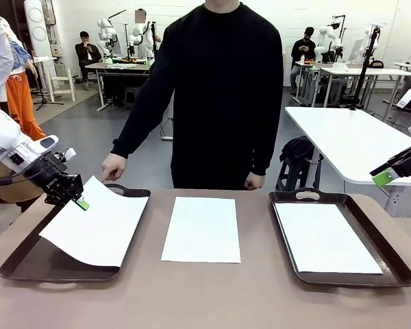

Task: Sort the A4 documents.
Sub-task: Place the A4 Paper in the designated Handle tray.

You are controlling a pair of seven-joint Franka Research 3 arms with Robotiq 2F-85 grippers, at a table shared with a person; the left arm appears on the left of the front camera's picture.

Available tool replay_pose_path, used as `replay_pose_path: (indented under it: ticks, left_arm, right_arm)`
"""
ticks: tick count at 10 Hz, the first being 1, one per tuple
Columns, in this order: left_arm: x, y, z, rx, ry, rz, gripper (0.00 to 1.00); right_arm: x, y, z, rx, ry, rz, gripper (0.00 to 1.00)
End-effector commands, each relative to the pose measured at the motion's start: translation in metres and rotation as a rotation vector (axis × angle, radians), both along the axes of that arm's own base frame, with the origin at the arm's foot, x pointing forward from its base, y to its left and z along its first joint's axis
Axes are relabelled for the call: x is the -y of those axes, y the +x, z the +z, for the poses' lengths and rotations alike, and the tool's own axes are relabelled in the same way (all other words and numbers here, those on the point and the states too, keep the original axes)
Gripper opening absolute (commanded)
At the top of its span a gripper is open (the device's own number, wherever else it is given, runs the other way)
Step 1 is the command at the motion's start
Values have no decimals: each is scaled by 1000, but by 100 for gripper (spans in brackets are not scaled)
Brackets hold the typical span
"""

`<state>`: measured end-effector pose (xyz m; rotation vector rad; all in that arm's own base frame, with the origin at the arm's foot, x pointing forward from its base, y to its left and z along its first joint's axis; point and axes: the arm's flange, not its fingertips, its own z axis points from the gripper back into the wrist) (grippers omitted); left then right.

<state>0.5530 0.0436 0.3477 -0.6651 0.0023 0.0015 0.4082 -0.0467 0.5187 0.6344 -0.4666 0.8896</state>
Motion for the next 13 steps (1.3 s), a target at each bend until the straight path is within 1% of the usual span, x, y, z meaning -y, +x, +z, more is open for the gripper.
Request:
replay_pose_path:
  ticks: [1, 2, 4, 5, 7, 8, 9, 10, 11, 12, 13]
  left_arm:
    - [4, 1, -3, -10, 71, 36, 1]
    - [6, 4, -9, -19, 92, 41, 1]
    - [4, 6, -16, -26, 181, 67, 1]
    - [2, 7, -19, -27, 194, 85, 1]
    - [-2, 12, -29, -67, 224, 89, 1]
    - [-2, 11, -27, -75, 233, 85, 4]
    - [-2, 11, -25, -67, 244, 64, 21]
    - [-3, 13, -24, -59, 256, 57, 24]
    - [-4, 13, -21, -53, 269, 52, 41]
    - [-4, 14, -19, -47, 282, 45, 44]
    - [-4, 15, -17, -38, 295, 36, 61]
  right_arm:
    - [0, -1, 0, 0, -3, 7, 100]
    - [0, -1, 0, 0, -3, 7, 100]
    - [0, -1, 0, 0, -3, 7, 100]
    - [0, -1, 0, 0, -3, 7, 100]
    - [0, -1, 0, 0, -3, 7, 100]
    - [0, -1, 0, 0, -3, 7, 100]
    - [0, -1, 0, 0, -3, 7, 100]
    - [0, -1, 0, 0, -3, 7, 100]
    - [0, -1, 0, 0, -3, 7, 100]
    - [0, -1, 0, 0, -3, 7, 100]
    - [0, -1, 0, 0, -3, 7, 100]
